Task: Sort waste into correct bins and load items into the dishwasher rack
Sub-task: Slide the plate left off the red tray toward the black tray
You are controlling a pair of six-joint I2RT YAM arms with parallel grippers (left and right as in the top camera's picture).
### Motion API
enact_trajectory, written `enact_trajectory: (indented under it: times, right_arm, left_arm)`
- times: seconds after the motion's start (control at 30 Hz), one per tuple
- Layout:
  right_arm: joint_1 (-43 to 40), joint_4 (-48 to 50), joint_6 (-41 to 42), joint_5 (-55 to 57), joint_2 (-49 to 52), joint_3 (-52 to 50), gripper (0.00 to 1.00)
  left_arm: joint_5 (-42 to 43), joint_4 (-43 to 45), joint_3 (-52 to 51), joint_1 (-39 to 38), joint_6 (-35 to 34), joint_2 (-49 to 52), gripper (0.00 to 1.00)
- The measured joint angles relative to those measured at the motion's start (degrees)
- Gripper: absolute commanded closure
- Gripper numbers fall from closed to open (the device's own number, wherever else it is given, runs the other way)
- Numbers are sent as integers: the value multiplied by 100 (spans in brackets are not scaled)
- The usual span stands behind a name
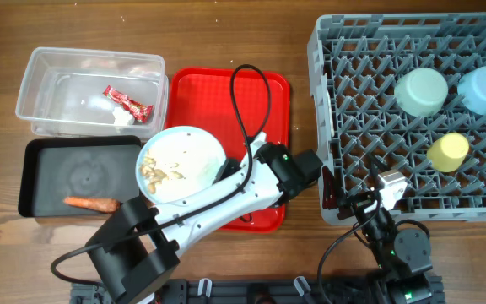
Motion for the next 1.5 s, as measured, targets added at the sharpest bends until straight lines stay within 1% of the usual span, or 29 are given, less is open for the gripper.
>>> enact_trajectory:
  times: [0.2, 0.37, 0.43, 0.5, 0.73, 0.87, 0.97, 1.03, 1.13, 1.33, 1.5]
  right_arm:
    - [0, 0, 0, 2, 0, 0, 0]
    - [0, 0, 0, 0, 0, 0, 0]
    - [0, 0, 0, 0, 0, 0, 0]
    - [0, 0, 0, 2, 0, 0, 0]
    - [0, 0, 0, 0, 0, 0, 0]
    - [0, 0, 0, 0, 0, 0, 0]
    - [0, 0, 0, 0, 0, 0, 0]
    - [0, 0, 0, 2, 0, 0, 0]
    - [0, 0, 0, 0, 0, 0, 0]
    - [0, 0, 0, 2, 0, 0, 0]
    - [0, 0, 0, 2, 0, 0, 0]
  left_arm:
    - [-164, -522, 9, 0, -1639, 0, 96]
    - [-251, -704, 9, 4, -2258, 0, 96]
    - [-291, -734, 9, 42, -2341, 0, 96]
    - [-315, -855, 9, 258, -2382, 0, 96]
    - [-330, -874, 9, 1113, -2326, -48, 96]
    - [-332, -686, 9, 1869, -2124, -170, 96]
    - [-267, -212, 7, 2430, -1665, -170, 96]
    - [-87, 221, 7, 2822, -1182, -173, 96]
    - [323, 625, 7, 3362, -479, -173, 96]
    - [756, 656, 7, 3871, 63, -175, 96]
    - [1132, 732, 7, 3998, -20, -175, 96]
